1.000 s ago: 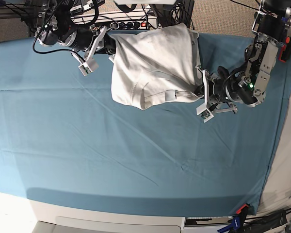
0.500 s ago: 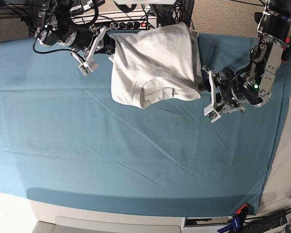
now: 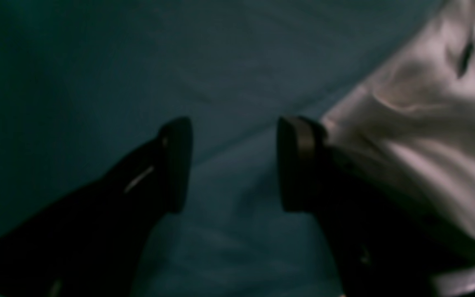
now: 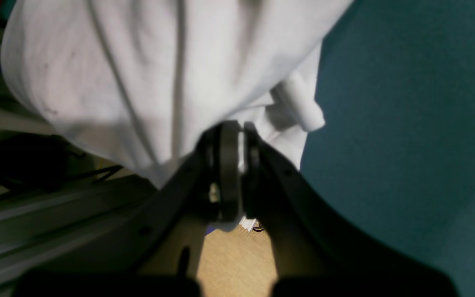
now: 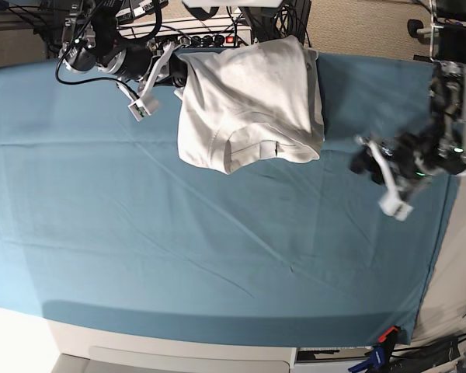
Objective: Fold the T-shirt properly
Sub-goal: 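Push the bundle's side with the left gripper to square it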
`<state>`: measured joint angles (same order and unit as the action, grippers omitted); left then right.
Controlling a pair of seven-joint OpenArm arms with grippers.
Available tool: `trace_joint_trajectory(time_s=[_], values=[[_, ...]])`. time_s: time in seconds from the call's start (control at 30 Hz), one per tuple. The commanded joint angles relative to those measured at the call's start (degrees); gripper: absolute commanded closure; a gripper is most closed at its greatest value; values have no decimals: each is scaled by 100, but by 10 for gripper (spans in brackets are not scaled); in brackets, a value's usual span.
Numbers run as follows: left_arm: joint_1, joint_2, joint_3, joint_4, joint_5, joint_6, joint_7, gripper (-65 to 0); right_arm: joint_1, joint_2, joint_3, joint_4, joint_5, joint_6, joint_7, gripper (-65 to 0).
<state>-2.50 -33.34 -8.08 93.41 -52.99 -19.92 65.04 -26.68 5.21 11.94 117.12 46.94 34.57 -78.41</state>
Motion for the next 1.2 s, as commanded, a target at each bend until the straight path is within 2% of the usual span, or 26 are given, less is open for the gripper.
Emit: trace_joint_trajectory(time_s=[0.0, 0.07, 0.23, 0.33, 1.0, 1.17], values=[[-70, -83, -208, -175, -352, -92, 57, -335, 4, 2, 11, 101, 149, 31, 90, 0], [-72, -101, -396, -678, -876, -264, 251, -335, 4, 2, 11, 101, 146, 31, 114, 0], [-101, -74, -350, -1718, -2000, -678, 750, -335, 17, 2, 11, 101, 144, 31, 146, 0], [-101, -44, -245, -1917, -2406, -848, 953, -335, 17, 4, 11, 101, 144, 33, 151, 0], [-133, 623, 734, -1926, -2461, -868, 973, -335, 17, 2, 11, 101, 63, 31, 153, 0], [-136, 732, 769, -1923, -2461, -931, 977, -317, 17, 2, 11, 101, 55, 31, 153, 0]])
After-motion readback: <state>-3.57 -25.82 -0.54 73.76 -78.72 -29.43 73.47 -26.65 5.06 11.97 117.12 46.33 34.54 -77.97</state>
